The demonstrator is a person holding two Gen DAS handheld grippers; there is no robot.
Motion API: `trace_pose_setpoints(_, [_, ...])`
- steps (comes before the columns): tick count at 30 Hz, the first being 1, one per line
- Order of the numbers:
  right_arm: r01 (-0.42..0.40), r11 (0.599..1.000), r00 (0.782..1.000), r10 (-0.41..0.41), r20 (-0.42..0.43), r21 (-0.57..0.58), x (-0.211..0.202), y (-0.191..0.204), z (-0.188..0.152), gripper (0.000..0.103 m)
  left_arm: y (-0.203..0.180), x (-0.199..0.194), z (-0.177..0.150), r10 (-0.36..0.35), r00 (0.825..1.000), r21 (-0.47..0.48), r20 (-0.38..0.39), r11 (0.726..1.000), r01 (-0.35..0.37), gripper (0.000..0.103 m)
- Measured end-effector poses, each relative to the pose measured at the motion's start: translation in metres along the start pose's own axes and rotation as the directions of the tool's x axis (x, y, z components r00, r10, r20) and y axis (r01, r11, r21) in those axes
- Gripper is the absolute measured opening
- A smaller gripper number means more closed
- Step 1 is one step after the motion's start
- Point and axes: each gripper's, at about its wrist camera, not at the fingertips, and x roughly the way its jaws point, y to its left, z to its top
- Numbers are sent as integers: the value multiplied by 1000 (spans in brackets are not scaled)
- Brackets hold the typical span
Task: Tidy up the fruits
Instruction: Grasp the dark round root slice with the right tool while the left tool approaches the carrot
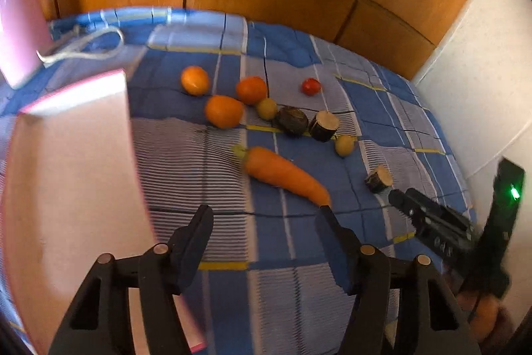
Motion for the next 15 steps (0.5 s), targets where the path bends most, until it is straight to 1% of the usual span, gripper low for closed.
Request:
trace_pose_setpoints(2, [-4,1000,1000,4,8,-8,1,2,2,44,-4,13,6,-15,1000,-36,-22,999,14,64])
trace_pose_setpoints(3, [-8,1000,1000,8,6,-11,3,2,3,44,-4,17,8,-16,999,-49,-29,999,14,66])
trace_pose_setpoints(4, [-13,1000,1000,13,4,-13,5,3,4,44,-4,27,11,-14,999,-86,-53,996,9,66])
trace_pose_setpoints(7, [-16,1000,1000,16,4,-24,9,3,6,44,-2,48,18,-28,995,-172,-99,985,11,66])
trace_pose_setpoints(10, [-20,999,1000,21,6,-38,13,5,9,44,1,64,22,-34,992,-236,-121,972,5,66])
trace_pose_setpoints(12, [-24,998,1000,24,8,-53,16,6,11,44,2,71,27,-26,992,-272,-125,962,-9,66])
trace_pose_setpoints(14, [-26,998,1000,26,10,-63,18,6,13,44,1,75,30,-12,993,-274,-115,961,-20,67])
trace_pose_setpoints(15, [-29,997,999,29,13,-69,19,6,14,44,-2,79,34,8,993,-270,-116,962,-39,67])
